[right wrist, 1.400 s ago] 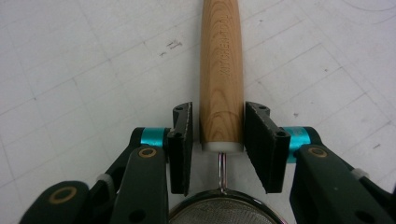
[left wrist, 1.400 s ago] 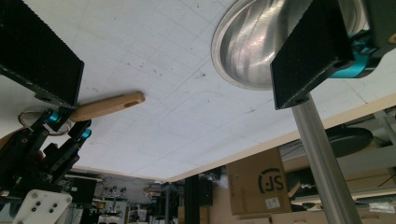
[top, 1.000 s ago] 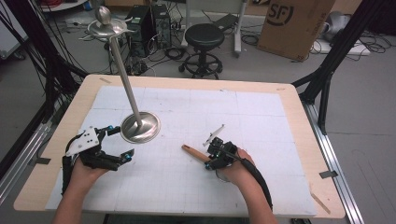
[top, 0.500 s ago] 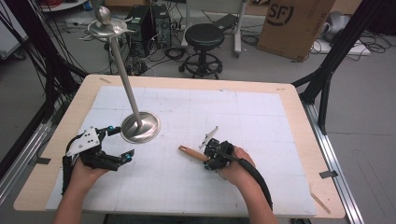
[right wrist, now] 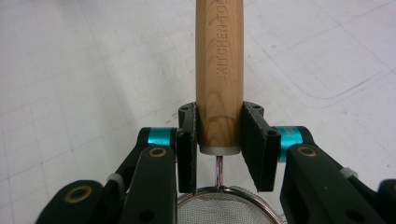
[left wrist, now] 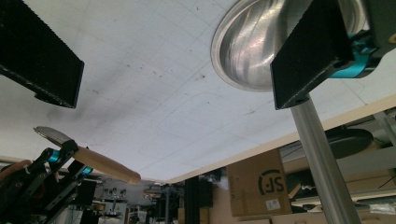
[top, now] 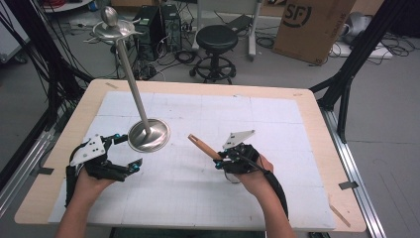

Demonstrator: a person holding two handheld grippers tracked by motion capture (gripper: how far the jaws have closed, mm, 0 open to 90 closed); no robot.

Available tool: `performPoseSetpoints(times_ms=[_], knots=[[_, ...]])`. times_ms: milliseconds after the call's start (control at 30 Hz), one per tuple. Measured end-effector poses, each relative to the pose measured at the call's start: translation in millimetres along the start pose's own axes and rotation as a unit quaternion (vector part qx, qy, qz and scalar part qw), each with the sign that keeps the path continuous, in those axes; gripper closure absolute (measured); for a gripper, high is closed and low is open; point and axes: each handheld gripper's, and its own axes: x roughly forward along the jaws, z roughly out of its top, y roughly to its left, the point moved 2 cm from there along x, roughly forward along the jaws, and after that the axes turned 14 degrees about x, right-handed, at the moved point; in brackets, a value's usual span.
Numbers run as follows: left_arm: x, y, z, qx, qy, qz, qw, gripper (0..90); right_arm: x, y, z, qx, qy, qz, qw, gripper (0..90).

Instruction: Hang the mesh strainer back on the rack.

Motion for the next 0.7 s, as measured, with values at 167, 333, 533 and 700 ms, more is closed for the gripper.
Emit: performPoseSetpoints(times_ms=[167, 333, 533, 700], knots=[[0.0, 0.4, -0.2, 0.0, 0.0, 0.0, 1.0, 3.2, -5.6, 0.0, 0.7, 0.004, -0.029, 0.016, 0.9994, 68.5], [-0.9, 0.9, 0.2, -0.001, -0.002, 0.001, 1.0, 3.2, -12.2, -0.4, 3.8, 0.002, -0.061, 0.025, 0.9978, 68.5], [-1.0, 1.8, 0.0, -0.004, -0.005, 0.0, 1.0, 3.2, -19.9, -4.0, 4.7, 0.01, -0.103, 0.039, 0.9939, 68.5], [-1.4, 2.9, 0.4, -0.004, -0.009, -0.001, 1.0, 3.2, -23.7, -7.3, 7.2, 0.013, -0.129, 0.049, 0.9904, 68.5]])
